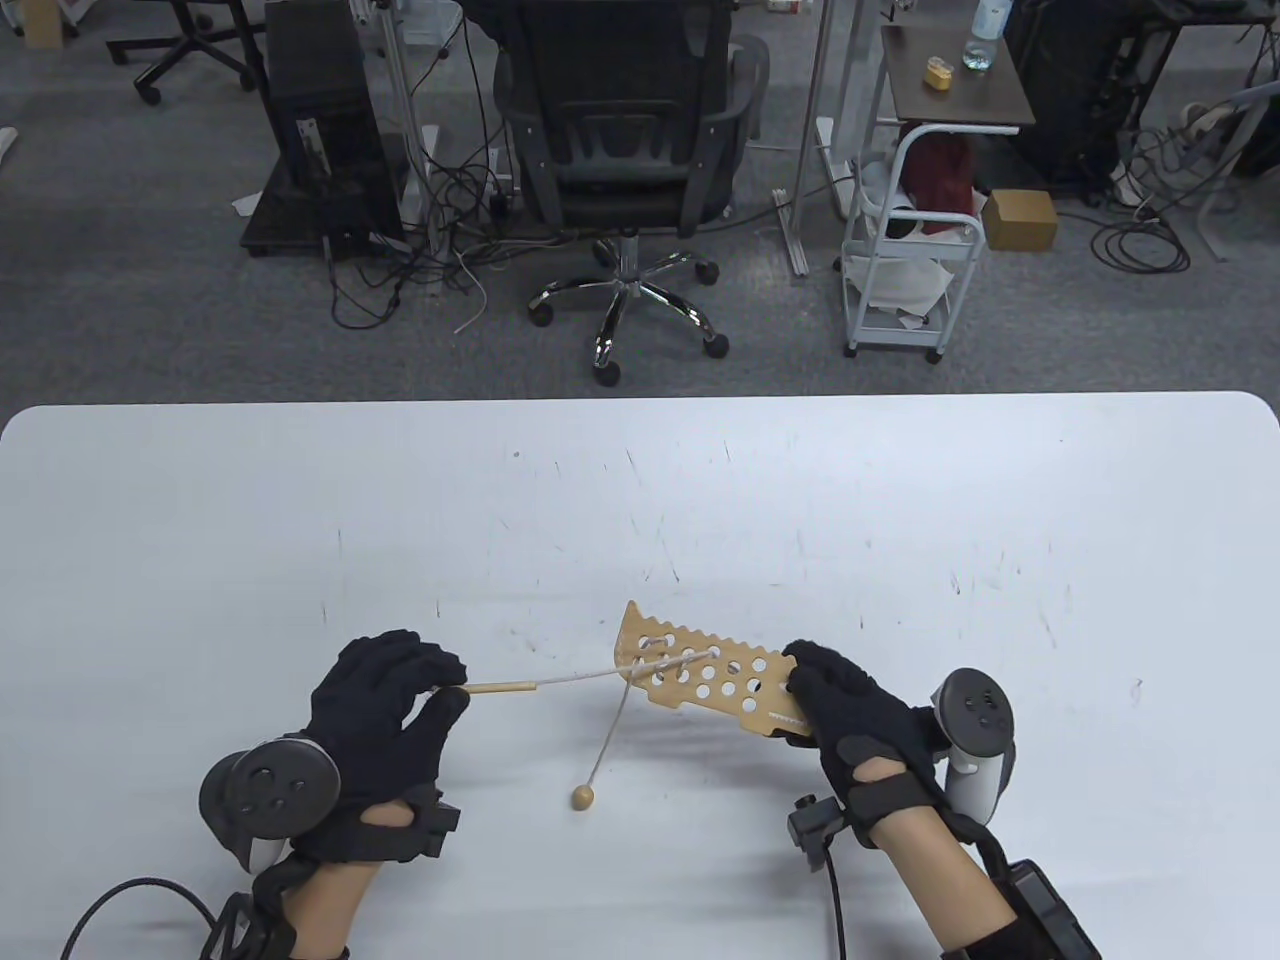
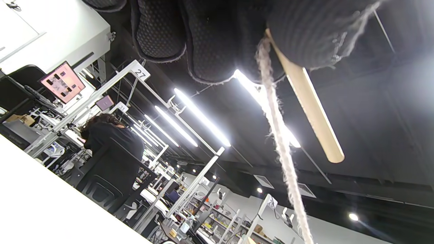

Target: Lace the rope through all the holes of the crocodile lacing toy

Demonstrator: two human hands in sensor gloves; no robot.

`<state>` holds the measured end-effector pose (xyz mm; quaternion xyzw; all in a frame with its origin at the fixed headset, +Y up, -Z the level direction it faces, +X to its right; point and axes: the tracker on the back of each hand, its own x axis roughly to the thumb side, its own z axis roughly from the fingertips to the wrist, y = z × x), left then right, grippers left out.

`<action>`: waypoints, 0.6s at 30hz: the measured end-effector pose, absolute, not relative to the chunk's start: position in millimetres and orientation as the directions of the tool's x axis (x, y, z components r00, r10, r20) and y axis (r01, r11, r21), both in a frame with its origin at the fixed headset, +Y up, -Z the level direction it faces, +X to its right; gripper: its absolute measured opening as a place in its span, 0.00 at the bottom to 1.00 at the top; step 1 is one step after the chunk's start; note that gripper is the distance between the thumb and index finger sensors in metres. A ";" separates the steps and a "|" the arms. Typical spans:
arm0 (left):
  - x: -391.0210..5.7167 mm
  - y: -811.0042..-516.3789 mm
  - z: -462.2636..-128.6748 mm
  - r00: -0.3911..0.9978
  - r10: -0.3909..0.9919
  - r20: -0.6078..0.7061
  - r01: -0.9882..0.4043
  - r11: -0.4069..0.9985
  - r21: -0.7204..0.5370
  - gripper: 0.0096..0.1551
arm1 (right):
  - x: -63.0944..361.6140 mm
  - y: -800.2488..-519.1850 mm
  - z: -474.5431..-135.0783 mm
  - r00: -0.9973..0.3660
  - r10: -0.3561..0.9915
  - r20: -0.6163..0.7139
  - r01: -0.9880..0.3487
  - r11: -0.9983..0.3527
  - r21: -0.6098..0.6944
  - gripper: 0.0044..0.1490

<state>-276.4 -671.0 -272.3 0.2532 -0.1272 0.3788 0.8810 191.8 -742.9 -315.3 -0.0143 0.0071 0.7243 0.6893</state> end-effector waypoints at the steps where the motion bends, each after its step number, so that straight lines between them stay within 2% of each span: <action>1: -278.5 -670.6 -272.4 0.678 0.608 0.413 -0.735 0.579 0.354 0.25 | 193.3 -743.4 -315.9 -0.049 0.998 -0.032 -0.999 -0.049 -0.017 0.33; 18: -316.9 -673.9 -278.9 0.576 0.745 0.336 -0.803 0.439 0.403 0.26 | 223.4 -752.3 -328.0 -0.072 0.995 -0.068 -0.987 -0.081 -0.140 0.33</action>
